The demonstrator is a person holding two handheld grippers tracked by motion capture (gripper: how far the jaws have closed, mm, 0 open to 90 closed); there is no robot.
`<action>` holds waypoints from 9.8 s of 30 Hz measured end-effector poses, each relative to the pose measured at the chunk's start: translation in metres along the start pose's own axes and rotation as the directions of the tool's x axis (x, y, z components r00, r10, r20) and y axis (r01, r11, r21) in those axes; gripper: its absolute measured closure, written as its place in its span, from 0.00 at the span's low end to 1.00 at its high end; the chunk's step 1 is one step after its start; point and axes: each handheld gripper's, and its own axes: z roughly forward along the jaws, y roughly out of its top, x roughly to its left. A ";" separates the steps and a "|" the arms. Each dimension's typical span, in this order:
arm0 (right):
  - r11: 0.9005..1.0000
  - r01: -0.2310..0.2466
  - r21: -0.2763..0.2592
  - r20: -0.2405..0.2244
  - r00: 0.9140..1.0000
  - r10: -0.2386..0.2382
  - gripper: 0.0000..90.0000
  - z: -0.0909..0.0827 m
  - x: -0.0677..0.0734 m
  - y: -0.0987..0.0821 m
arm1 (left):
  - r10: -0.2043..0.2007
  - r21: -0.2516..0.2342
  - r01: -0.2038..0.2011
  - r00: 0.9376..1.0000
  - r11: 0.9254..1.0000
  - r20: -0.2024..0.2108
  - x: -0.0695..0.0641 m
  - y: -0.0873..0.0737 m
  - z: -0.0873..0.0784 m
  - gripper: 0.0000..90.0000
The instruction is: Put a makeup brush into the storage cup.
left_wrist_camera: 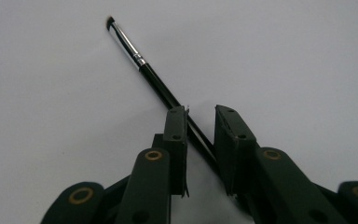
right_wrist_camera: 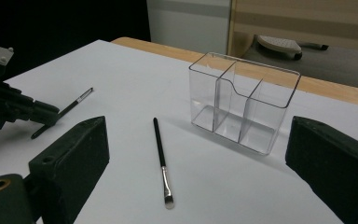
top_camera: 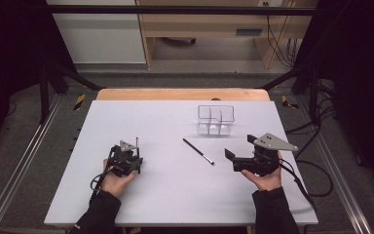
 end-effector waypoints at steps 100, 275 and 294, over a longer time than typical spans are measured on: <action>1.000 -0.010 0.005 0.001 1.000 0.010 0.06 -0.004 -0.006 0.002 | 0.152 0.309 -0.182 0.981 0.933 0.119 -0.004 0.060 0.025 0.83; 0.942 -0.335 -0.013 -0.274 0.907 0.318 0.32 0.075 0.080 0.010 | 0.126 -0.434 -0.011 0.964 0.901 0.236 -0.119 0.041 -0.067 0.92; 0.918 -0.396 0.009 -0.310 0.872 0.379 0.62 0.076 0.080 0.012 | 0.128 -0.447 -0.008 0.962 0.895 0.240 -0.127 0.043 -0.068 0.92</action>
